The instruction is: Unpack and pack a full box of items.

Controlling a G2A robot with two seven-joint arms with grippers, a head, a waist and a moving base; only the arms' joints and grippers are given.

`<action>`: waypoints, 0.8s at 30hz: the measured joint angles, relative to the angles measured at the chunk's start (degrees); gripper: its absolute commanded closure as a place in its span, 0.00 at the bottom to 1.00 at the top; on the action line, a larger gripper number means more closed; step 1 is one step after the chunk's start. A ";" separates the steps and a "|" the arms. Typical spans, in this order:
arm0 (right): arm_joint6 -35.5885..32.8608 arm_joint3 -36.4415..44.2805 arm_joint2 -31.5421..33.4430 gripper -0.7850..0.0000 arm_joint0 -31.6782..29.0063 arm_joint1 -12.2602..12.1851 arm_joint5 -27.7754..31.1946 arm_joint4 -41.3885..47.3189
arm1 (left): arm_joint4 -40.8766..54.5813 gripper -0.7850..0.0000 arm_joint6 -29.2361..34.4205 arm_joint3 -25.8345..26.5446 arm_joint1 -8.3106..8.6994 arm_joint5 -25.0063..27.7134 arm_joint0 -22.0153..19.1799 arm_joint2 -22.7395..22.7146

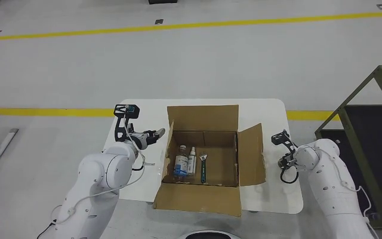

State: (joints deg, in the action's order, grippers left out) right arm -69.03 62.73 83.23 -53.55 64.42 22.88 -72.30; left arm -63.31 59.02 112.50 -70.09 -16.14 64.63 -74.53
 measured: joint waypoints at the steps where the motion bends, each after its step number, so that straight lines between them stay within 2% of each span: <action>1: 0.03 -0.17 -0.11 0.72 0.07 -0.02 -0.03 0.05 | 0.00 0.00 0.00 0.00 0.00 0.00 0.00 0.00; 2: 0.09 -0.36 -0.22 0.73 0.14 -0.04 -0.05 0.10 | 0.00 0.00 0.00 0.00 0.00 0.00 0.00 0.00; 4: 0.23 -0.86 -0.47 0.83 0.34 -0.09 -0.09 0.22 | 0.00 0.00 0.00 0.00 0.00 0.00 0.00 0.00; 5: 0.26 -1.06 -0.56 0.93 0.45 -0.11 -0.13 0.33 | 0.00 0.00 0.00 0.00 0.00 0.00 0.00 0.00; 7: 0.29 -1.39 -0.78 1.00 0.68 -0.16 -0.18 0.52 | 0.00 0.00 0.00 0.00 0.00 0.00 0.00 0.00; 18: 0.54 -1.90 -1.94 1.00 1.59 -0.35 -0.74 1.72 | 0.00 0.00 0.00 0.00 0.00 0.00 0.00 0.00; 24: 0.37 3.71 0.95 1.00 1.09 -1.08 -0.69 5.05 | 0.00 0.00 0.00 0.00 0.00 0.00 0.00 0.00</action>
State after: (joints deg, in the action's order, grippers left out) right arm -68.66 66.44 84.18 -52.46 63.34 22.19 -67.25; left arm -63.31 59.02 112.50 -70.09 -16.14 64.63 -74.53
